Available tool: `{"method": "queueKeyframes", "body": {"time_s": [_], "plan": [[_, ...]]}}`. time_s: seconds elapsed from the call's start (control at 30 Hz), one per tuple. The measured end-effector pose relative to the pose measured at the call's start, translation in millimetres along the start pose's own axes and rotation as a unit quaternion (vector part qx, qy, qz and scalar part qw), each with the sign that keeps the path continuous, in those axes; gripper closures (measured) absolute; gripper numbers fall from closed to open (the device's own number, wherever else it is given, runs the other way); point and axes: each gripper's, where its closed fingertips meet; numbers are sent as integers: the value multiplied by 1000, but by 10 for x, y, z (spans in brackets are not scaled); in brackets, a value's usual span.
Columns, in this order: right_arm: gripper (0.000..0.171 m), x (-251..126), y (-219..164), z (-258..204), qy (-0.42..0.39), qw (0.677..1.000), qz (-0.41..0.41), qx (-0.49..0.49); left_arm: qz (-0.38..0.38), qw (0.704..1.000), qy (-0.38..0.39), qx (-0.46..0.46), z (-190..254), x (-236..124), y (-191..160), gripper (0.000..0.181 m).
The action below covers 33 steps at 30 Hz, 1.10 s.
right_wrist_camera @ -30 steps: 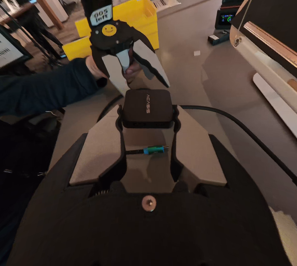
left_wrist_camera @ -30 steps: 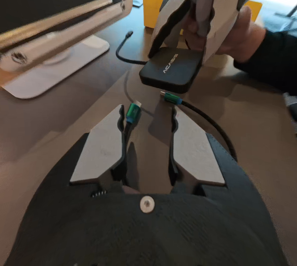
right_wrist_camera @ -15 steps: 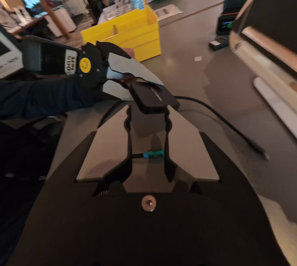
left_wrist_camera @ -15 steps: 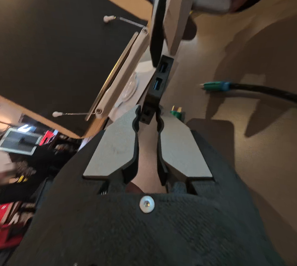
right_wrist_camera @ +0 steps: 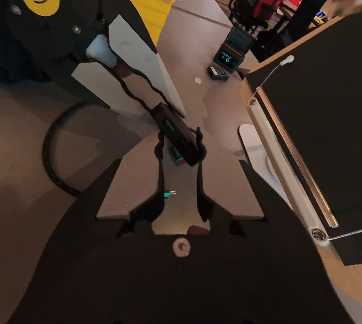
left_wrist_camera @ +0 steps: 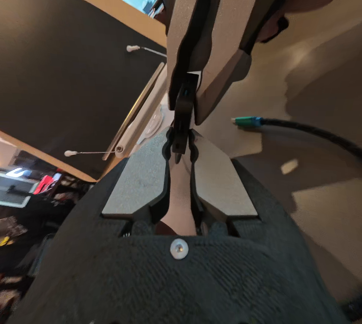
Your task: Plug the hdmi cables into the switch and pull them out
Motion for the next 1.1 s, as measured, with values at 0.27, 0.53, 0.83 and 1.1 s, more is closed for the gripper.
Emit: {"method": "queueKeyframes", "body": {"time_s": [0.27, 0.53, 0.83, 1.1], "plan": [[158, -261, 252, -8, 86, 987, 105, 87, 115, 984, -48, -124, -53, -151, 236, 158], [157, -397, 460, -201, 153, 968, 180, 81, 162, 965, -125, -165, 119, -185, 390, 159], [129, 64, -139, 17, 54, 995, 6, 87, -77, 997, 8, -3, -28, 72, -295, 168], [142, 78, -100, 14, 42, 996, 10, 82, -118, 993, 15, 12, -60, 69, -437, 168]]}}
Point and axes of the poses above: each gripper's, where its closed fingertips meet, x out along the fingers, y out of its top, z = x × y across the jaws, and after that the axes turned 5 degrees about -y, right-handed
